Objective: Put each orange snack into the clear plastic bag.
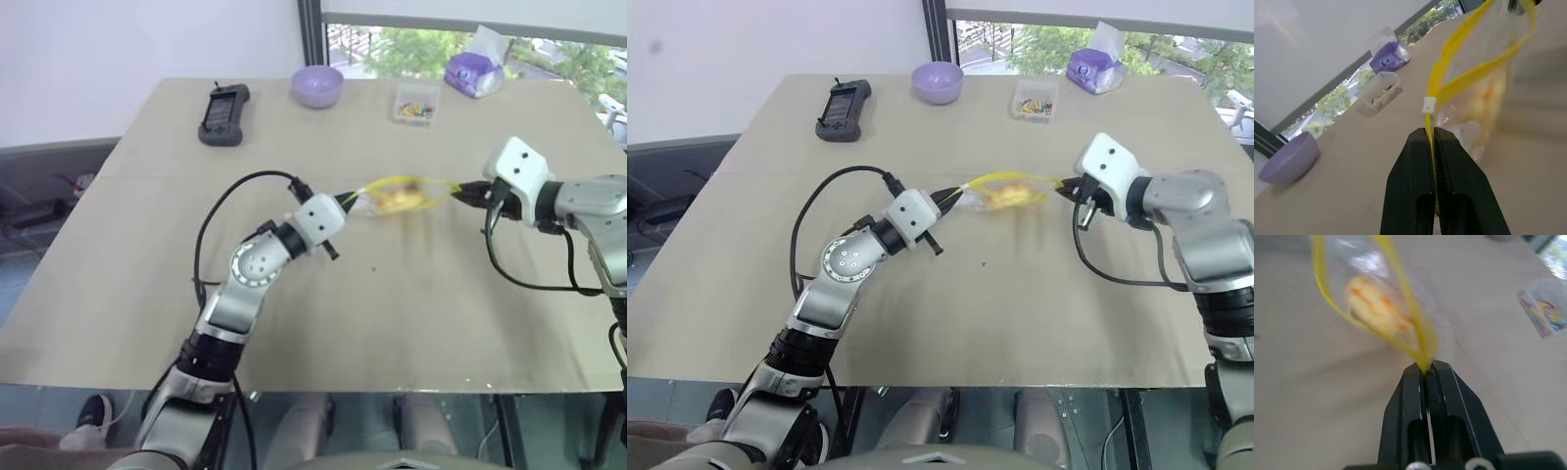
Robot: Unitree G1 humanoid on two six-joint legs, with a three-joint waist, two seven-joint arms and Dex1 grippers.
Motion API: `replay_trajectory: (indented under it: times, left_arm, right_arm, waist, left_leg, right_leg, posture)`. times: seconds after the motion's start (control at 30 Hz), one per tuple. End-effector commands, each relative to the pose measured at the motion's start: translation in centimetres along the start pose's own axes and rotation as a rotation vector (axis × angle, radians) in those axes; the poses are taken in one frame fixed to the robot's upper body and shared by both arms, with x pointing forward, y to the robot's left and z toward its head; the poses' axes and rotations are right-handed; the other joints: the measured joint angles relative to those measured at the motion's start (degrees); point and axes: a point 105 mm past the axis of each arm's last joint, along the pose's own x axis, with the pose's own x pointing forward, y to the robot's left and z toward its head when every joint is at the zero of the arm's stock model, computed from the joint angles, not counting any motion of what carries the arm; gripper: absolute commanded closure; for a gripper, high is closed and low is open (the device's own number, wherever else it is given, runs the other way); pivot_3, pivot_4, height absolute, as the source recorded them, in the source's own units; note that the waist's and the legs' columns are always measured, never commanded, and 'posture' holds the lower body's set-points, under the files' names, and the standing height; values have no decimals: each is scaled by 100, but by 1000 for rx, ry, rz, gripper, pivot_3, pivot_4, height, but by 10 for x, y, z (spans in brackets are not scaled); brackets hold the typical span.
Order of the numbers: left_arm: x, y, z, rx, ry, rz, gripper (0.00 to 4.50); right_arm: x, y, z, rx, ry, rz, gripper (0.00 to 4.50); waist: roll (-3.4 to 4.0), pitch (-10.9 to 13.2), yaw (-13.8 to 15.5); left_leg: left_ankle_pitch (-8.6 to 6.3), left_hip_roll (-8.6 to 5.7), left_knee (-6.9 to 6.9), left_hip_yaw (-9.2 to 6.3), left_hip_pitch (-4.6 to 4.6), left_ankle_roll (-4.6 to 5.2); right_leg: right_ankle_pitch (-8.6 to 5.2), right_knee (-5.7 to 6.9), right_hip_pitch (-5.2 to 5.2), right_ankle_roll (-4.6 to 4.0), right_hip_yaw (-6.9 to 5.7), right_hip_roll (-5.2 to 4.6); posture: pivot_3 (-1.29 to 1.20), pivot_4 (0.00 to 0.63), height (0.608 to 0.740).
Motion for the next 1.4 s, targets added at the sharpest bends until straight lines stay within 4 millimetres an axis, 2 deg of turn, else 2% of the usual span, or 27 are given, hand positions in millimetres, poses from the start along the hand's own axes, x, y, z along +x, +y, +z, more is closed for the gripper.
replay_trajectory:
  times: [0.03,0.1,0.3,0.4,0.43,0.53,0.7,0.8,1.0,1.4]
  left_arm:
    - [0,3,15,13,-46,12,4500]
    - [0,4,16,14,-48,14,4500]
    - [0,4,18,20,-54,11,4500]
    - [0,2,19,20,-60,0,4500]
    - [1,2,19,20,-61,-3,4500]
    - [3,-1,24,25,-85,-18,4500]
    - [1,-3,29,25,-107,-54,4500]
    - [-1,-6,32,3,-112,-85,4500]
    - [-4,-7,33,-6,-106,-90,4500]
    - [-6,-6,31,19,-102,-90,4500]
  right_arm:
    - [-11,10,15,-45,-28,69,3172]
    - [-14,-1,14,-65,-1,15,2440]
    - [-26,-10,29,-133,-5,28,2440]
    - [-22,-8,51,-159,-81,50,2440]
    - [-19,-6,58,-160,-107,60,2440]
    - [15,21,83,-142,-245,129,2440]
    - [43,35,92,-194,-298,134,2440]
    - [53,42,100,-201,-344,139,2440]
    - [60,35,98,-242,-332,96,2440]
    - [55,41,80,-307,-267,188,2440]
  waist:
    - [-1,0,7]
    - [-1,0,8]
    - [0,0,0]
    - [-1,0,-1]
    - [-1,0,-2]
    - [-2,1,28]
    - [-5,0,14]
    - [-5,0,28]
    - [-5,0,0]
    - [-5,0,-13]
  left_leg:
    - [0,0,-1,-1,-1,0]
    - [0,0,-1,-1,-1,0]
    - [0,0,-2,1,-1,0]
    - [0,1,-3,2,0,0]
    - [0,1,-3,2,0,0]
    - [0,3,-3,-2,-1,0]
    - [1,14,-3,-6,-2,-2]
    - [1,1,2,-9,-4,-1]
    - [1,1,0,-11,-1,-2]
    - [1,1,-1,-9,-1,-2]
  right_leg:
    - [0,-3,0,0,-2,-1]
    - [0,-4,0,0,-2,-1]
    - [0,-4,-1,0,-2,-1]
    - [0,-4,-1,0,-2,1]
    - [0,-4,-1,0,-1,1]
    - [0,-7,1,0,-4,0]
    - [0,-1,-4,0,-5,3]
    - [0,-5,0,0,-6,-8]
    - [0,-3,0,0,-9,1]
    - [0,-4,0,0,-8,0]
  posture:
    - [0,150,740]
    - [0,150,740]
    - [0,150,740]
    - [0,150,740]
    - [0,150,740]
    - [0,150,740]
    - [0,150,740]
    - [0,150,740]
    - [0,150,740]
    - [0,150,740]
